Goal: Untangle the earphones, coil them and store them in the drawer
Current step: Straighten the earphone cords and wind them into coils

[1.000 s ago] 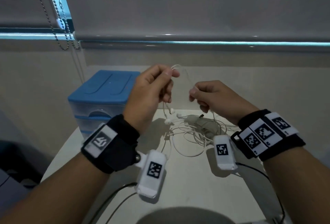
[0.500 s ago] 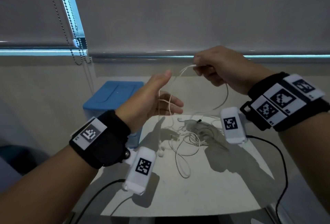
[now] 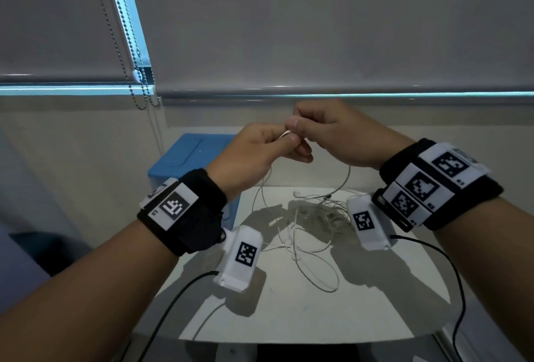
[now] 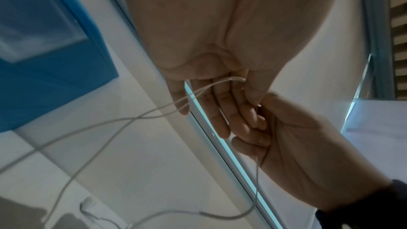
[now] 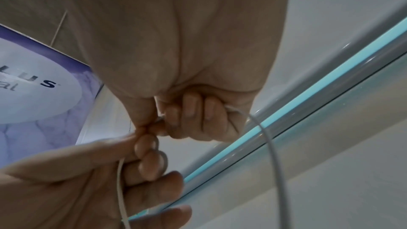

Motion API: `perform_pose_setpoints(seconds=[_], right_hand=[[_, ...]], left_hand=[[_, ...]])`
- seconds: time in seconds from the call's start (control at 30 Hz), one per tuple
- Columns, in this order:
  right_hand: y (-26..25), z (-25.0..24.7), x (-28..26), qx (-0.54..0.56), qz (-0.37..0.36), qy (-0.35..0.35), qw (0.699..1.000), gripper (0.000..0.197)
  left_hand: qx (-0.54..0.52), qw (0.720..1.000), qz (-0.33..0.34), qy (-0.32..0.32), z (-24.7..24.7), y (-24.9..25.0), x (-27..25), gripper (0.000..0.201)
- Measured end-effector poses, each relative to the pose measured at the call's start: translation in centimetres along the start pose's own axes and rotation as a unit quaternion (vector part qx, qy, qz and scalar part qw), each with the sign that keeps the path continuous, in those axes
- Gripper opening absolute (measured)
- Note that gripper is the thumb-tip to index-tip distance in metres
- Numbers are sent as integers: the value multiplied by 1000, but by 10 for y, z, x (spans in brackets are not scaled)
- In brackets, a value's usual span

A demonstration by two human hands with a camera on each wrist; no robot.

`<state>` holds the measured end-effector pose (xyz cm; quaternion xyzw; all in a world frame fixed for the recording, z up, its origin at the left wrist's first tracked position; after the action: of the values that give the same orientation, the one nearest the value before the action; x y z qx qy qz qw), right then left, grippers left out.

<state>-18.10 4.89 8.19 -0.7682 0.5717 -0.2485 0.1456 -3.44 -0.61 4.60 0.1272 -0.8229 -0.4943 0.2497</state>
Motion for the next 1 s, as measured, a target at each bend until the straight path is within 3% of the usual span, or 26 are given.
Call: perform_pose_setpoints(seconds=[0.2,0.3,0.4,0.57,0.83,0.9,1.0], right_hand=[[-4,-22,3,52,-31,54,997,33],[5,-37,6,42,-29,123,991,34],[23,-57,4,30,-1,203,979,38],[56,-72,0,13,59,253,966,40],[77,-80,0,-6,144,273,951,35],[73,-79,3,79,121,243,959,37],[44,-80,6,214,55,144,965,41]], left_hand=[[-61,998,20,-18,-14,21,2,35],[-100,994,23,-21,-16,28,1,35],[-123,992,28,-25,-19,30,-3,36],[-160,986,19,-46,-16,19,-7,36],[-148,984,-18,-99,-5,10,-19,34],[-130,983,-41,-124,-5,8,-22,37],[-105,980,-87,-142,-6,4,-17,52]])
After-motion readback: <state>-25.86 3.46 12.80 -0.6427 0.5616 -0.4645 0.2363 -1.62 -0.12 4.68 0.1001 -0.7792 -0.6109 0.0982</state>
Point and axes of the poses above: each hand's wrist, its own x-axis towards the middle knuckle, its own z-axis out of the palm, y = z × x, the point moved 3 cm from there along x, towards the middle knuckle, and after that the axes turned 12 degrees about -y, right-handed, at the moved point
